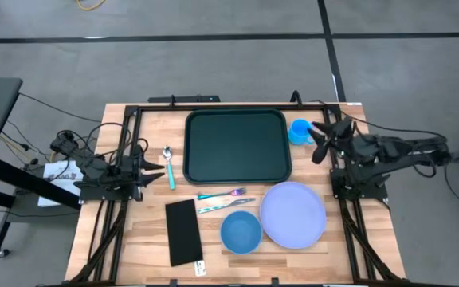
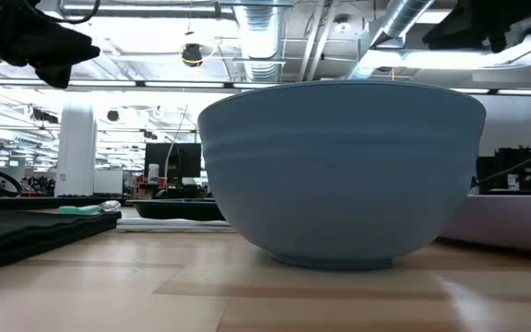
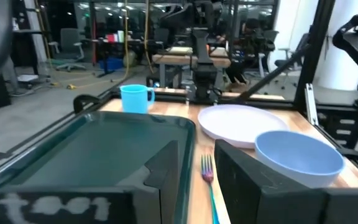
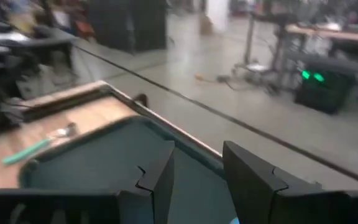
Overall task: Set up tray
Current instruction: Put the light blue mug in the top right of the black serving tray
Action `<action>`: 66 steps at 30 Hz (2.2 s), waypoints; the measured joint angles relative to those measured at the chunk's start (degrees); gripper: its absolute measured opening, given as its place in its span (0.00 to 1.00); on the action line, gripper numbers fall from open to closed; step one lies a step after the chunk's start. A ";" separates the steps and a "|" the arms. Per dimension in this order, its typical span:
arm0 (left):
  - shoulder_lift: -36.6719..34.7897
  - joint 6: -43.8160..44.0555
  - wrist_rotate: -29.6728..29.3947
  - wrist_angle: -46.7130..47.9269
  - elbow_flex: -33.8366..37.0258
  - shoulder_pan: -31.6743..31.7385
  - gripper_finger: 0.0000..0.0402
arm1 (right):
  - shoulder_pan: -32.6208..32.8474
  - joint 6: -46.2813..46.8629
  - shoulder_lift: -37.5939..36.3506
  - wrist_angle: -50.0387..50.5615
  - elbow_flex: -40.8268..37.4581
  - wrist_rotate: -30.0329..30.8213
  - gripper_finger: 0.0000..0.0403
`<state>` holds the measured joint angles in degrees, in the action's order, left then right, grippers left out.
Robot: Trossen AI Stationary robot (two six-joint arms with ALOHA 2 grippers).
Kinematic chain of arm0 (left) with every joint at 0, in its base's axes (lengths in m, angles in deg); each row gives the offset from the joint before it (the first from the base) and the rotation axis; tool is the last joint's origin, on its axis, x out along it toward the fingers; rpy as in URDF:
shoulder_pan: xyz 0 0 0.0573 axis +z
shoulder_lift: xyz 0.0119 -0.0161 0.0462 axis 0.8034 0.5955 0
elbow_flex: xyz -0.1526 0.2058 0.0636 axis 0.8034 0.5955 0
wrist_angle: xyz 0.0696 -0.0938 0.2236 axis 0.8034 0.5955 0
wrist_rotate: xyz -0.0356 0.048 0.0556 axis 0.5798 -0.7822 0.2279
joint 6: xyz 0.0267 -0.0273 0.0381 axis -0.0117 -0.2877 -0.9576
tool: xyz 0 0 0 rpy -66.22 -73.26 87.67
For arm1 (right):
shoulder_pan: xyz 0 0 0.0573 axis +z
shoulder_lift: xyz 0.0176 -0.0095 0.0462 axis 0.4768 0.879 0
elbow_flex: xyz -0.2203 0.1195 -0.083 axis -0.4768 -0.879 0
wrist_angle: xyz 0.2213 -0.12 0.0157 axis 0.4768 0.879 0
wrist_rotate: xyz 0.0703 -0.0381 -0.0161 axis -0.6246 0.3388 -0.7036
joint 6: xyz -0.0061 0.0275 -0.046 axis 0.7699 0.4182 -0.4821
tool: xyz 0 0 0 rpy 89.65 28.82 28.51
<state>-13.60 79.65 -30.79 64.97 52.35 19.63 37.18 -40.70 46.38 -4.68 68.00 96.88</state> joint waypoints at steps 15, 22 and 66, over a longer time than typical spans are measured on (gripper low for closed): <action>0.00 -0.94 -0.64 -1.94 0.00 0.00 0.23 | -18.23 6.08 14.01 30.11 15.57 -27.74 0.32; 0.00 -0.92 -0.64 -2.70 0.00 0.00 0.23 | -31.78 -1.42 20.42 37.03 17.05 -37.12 0.32; 0.00 1.75 0.30 -4.86 0.00 0.00 0.23 | -59.71 -29.06 48.04 40.92 20.04 -52.44 0.56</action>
<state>-13.60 81.40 -30.49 60.11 52.35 19.63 -22.53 -69.76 94.42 36.24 88.04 44.45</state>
